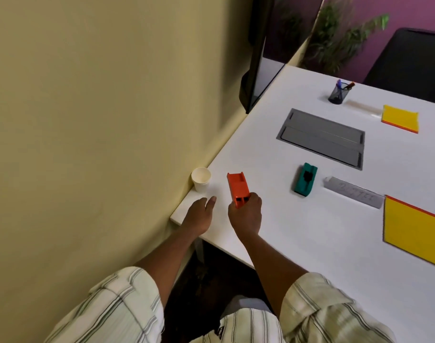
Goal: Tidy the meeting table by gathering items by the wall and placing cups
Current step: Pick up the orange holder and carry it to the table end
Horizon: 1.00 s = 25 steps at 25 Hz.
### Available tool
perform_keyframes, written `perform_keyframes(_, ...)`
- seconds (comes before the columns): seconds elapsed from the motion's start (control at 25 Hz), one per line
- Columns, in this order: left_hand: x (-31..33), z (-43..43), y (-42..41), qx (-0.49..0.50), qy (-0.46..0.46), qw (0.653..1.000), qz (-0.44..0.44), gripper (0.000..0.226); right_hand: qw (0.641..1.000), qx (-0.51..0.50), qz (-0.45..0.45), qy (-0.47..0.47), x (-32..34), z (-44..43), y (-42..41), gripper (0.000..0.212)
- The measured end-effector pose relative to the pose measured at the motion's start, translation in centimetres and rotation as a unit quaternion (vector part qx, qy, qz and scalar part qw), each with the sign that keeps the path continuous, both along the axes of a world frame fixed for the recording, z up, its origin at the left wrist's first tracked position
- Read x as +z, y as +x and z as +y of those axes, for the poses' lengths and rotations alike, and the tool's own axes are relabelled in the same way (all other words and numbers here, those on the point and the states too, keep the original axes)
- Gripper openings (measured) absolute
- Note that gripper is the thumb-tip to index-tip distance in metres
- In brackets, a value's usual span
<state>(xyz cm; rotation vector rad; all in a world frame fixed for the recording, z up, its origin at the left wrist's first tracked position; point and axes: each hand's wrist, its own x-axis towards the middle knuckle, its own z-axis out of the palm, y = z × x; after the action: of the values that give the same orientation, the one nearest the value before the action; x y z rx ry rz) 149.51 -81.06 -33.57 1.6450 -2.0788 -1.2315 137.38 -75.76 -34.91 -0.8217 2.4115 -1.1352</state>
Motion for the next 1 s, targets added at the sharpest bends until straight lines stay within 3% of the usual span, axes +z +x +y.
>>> perform_keyframes(0.2,-0.1,-4.2,-3.4,-0.057,-0.013,0.998,0.021,0.04,0.998,-0.057,0.002,-0.011,-0.4,-4.4,-6.3,0.035)
perform_keyframes(0.44,1.5,-12.1,-10.2,-0.068,-0.043,0.997,-0.009,0.043,0.997,-0.064,-0.022,-0.037,-0.4,-12.9,-15.2,0.038)
perform_keyframes(0.52,1.7,-14.2,-12.8,-0.084,-0.037,0.995,-0.024,0.041,0.999,-0.049,0.0,-0.012,-0.8,-15.7,-18.2,0.037)
perform_keyframes(0.76,-0.6,-19.2,-18.1,-0.099,0.025,0.99,-0.098,0.061,0.996,0.014,0.066,0.053,-3.2,-22.7,-25.8,0.033)
perform_keyframes(1.0,-2.2,-23.5,-20.9,-0.067,0.041,0.989,-0.127,0.062,0.987,0.13,0.048,0.076,-6.1,-27.8,-30.8,0.03)
